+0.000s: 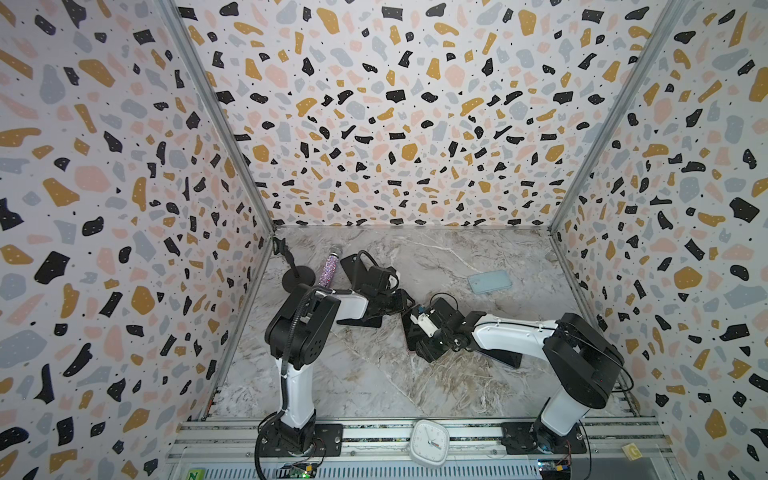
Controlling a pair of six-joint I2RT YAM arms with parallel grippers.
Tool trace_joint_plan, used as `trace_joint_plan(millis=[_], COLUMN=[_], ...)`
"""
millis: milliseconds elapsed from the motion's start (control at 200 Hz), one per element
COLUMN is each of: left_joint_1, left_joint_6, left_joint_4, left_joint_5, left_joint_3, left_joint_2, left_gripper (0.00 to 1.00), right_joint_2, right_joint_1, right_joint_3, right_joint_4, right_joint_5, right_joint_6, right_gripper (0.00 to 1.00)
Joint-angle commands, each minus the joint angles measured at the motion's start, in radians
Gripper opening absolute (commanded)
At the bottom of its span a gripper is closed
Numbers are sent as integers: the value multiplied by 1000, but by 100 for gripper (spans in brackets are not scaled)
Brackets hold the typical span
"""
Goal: Put the phone into the phone case
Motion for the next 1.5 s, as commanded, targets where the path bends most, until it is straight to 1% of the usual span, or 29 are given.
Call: trace_joint_plan(millis=[0, 60, 185, 260, 481, 621, 826, 886, 1021, 1051, 1101, 1176, 1297, 1337, 1387, 1442, 1497], left_joint_1=[-16, -20, -25, -25, -25, -25, -28, -30, -31, -31, -32, -34, -31, -30, -27, -23, -17], left_joint_6=[-38, -44, -46, -48, -47, -46, -48, -50, -52, -54, -60, -63, -45, -35, -18, 4, 29], left_joint_4=[-50, -33, -12, -2, 5, 8, 13, 13, 13, 13, 47, 51, 27, -17, -55, -107, -167], left_joint_5=[39, 42, 42, 40, 38, 37, 38, 38, 44, 48, 56, 56, 52, 46, 34, 16, -4], left_joint_3=[-77, -96, -127, -141, -155, -163, -174, -177, -182, -182, -183, -187, -166, -149, -124, -89, -51], left_joint_2=[-1, -6, -11, -17, -32, -36, -37, -36, -36, -36, -39, -45, -54, -62, -76, -94, -115], left_gripper=[35, 33, 28, 26, 26, 25, 25, 25, 26, 26, 26, 27, 29, 31, 37, 44, 50], right_joint_2=[34, 36, 44, 48, 49, 54, 70, 71, 74, 73, 73, 70, 58, 50, 33, 8, -15], right_joint_1=[1, -1, -4, -8, -18, -25, -25, -26, -26, -25, -25, -25, -25, -24, -24, -24, -24], right_joint_3=[21, 18, 11, 6, -16, -27, -27, -27, -27, -27, -28, -31, -29, -33, -39, -47, -49], right_joint_4=[32, 43, 66, 76, 93, 101, 102, 103, 103, 103, 104, 103, 90, 84, 83, 71, 52], right_joint_5=[-13, -24, -34, -41, -40, -42, -46, -46, -43, -42, -42, -43, -46, -51, -57, -58, -56], right_joint_6=[30, 32, 40, 45, 68, 89, 98, 99, 103, 104, 105, 106, 103, 100, 96, 96, 96], right_gripper=[60, 57, 55, 52, 47, 39, 35, 30, 28, 24, 21, 20, 21, 21, 23, 27, 32])
